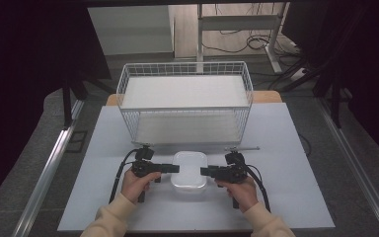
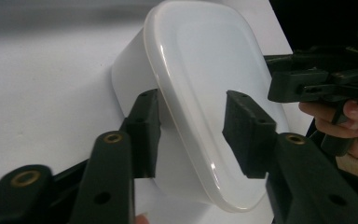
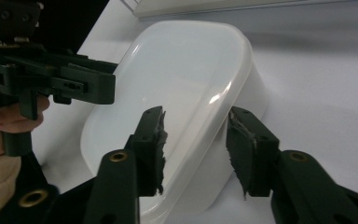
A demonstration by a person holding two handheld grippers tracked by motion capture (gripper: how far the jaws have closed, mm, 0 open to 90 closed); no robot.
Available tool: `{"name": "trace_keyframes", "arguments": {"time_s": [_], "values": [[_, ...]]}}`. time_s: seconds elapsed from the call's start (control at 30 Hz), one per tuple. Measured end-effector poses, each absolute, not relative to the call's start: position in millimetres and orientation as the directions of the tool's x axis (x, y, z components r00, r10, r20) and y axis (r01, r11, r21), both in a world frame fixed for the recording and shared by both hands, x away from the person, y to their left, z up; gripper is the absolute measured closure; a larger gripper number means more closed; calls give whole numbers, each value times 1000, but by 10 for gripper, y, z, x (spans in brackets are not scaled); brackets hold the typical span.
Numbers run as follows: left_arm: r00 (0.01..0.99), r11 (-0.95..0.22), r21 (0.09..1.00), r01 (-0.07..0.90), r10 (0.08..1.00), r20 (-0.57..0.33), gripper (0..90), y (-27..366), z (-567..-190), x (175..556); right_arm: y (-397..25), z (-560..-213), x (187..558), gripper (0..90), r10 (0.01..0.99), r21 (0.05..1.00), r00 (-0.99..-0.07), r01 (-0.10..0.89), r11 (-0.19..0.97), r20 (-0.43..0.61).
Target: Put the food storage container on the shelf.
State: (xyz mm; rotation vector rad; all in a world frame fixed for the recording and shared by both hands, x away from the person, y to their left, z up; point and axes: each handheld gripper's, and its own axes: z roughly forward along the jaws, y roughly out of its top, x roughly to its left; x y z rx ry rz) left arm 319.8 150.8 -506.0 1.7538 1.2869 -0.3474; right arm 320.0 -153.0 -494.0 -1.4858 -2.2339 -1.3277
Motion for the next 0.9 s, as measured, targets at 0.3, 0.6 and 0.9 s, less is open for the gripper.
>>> {"name": "trace_keyframes", "arguments": {"time_s": [0.3, 0.6, 0.9], "values": [[461, -56, 549, 834, 617, -638, 704, 1557, -4952, 3052, -1613, -4908, 3128, 707, 635, 563, -466, 824, 60, 615], [488, -47, 587, 808, 612, -622, 762, 1592, -4889, 2923, -1656, -4859, 3051, 773, 611, 574, -480, 817, 52, 629], [504, -49, 600, 799, 600, -622, 796, 1623, -4865, 2875, -1654, -4836, 3017, 792, 612, 596, -504, 801, 65, 610]]}}
